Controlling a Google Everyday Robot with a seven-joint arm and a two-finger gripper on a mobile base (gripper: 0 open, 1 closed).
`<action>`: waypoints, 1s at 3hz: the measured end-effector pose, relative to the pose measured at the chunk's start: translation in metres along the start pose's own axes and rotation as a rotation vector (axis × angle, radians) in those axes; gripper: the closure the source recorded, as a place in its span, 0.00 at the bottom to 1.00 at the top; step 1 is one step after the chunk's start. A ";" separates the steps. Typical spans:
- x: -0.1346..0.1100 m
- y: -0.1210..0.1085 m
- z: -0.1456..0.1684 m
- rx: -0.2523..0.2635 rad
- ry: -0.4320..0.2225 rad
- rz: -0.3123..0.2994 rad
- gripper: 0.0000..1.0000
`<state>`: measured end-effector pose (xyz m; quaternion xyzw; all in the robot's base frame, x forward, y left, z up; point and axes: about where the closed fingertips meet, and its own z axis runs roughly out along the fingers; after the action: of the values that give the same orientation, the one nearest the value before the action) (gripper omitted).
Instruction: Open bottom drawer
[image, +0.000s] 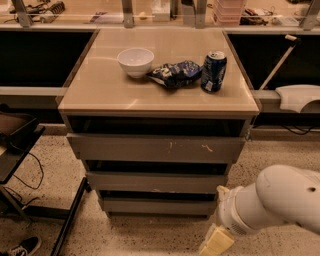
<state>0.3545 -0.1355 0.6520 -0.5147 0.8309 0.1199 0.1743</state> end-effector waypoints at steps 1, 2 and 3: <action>0.014 0.047 0.056 -0.063 -0.100 0.054 0.00; 0.019 0.069 0.123 -0.120 -0.185 0.113 0.00; -0.003 0.058 0.195 -0.156 -0.240 0.161 0.00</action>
Offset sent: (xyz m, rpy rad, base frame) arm 0.0481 0.1470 -0.2304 0.4680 -0.1262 -0.1687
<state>0.3361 -0.0334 0.4773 -0.4402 0.8308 0.2585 0.2216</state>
